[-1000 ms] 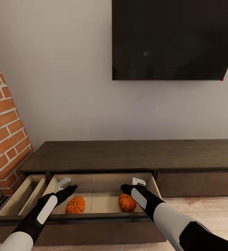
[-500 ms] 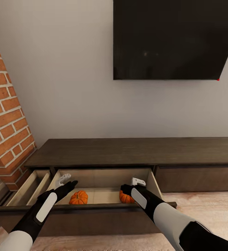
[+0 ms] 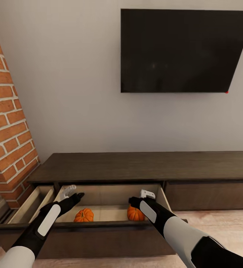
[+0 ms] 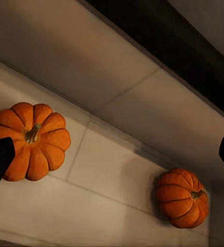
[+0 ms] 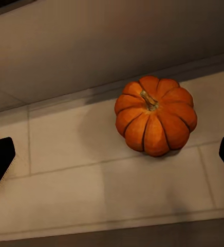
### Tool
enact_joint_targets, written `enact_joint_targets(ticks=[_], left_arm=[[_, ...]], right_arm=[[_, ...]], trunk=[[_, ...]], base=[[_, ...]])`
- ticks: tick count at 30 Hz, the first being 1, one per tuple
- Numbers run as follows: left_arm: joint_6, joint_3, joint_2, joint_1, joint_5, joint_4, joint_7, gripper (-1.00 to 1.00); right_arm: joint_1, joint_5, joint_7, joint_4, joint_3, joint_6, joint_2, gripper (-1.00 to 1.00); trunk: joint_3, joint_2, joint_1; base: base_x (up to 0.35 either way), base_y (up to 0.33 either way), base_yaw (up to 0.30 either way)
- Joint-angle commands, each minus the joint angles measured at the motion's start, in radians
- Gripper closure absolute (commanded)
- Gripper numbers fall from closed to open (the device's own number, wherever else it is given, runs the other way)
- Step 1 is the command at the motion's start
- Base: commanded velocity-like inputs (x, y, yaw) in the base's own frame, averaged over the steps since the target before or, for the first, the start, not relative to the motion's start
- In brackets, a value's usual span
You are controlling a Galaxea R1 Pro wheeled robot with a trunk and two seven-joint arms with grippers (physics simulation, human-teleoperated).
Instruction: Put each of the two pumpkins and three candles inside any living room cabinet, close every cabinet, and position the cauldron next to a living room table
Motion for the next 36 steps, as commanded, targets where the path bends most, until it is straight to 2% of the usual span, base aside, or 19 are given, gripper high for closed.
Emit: enact_joint_targets(ticks=[1, 8, 14, 28, 36], left_arm=[[0.008, -0.004, 0.002, 0.000, 0.013, -0.002, 0.009, -1.00], [0.018, -0.004, 0.003, 0.000, 0.016, -0.002, 0.009, -1.00], [0.018, -0.004, 0.004, 0.000, 0.016, -0.002, 0.009, -1.00], [0.018, -0.004, 0.005, -0.001, 0.015, -0.002, 0.009, -1.00], [0.018, -0.004, 0.005, -0.001, 0.016, -0.002, 0.009, -1.00]], right_arm=[[-0.001, -0.006, -0.007, -0.002, 0.008, 0.002, -0.001, -1.00], [-0.001, -0.007, -0.004, -0.007, 0.006, -0.012, -0.002, -1.00], [-0.001, -0.007, 0.037, -0.016, 0.004, -0.050, -0.004, -1.00], [-0.001, -0.008, 0.046, -0.023, 0.003, -0.059, -0.005, -1.00], [-0.001, -0.008, 0.046, -0.034, 0.004, -0.064, -0.007, -1.00]], trunk=[[0.003, 0.000, -0.001], [0.030, 0.002, -0.004], [0.053, 0.003, -0.006], [0.107, 0.006, -0.013], [0.132, 0.062, -0.043]], base=[[-0.010, 0.000, 0.000], [-0.122, 0.000, 0.000], [-0.015, 0.000, 0.000], [-0.053, 0.006, 0.000], [-0.041, 0.004, 0.000]])
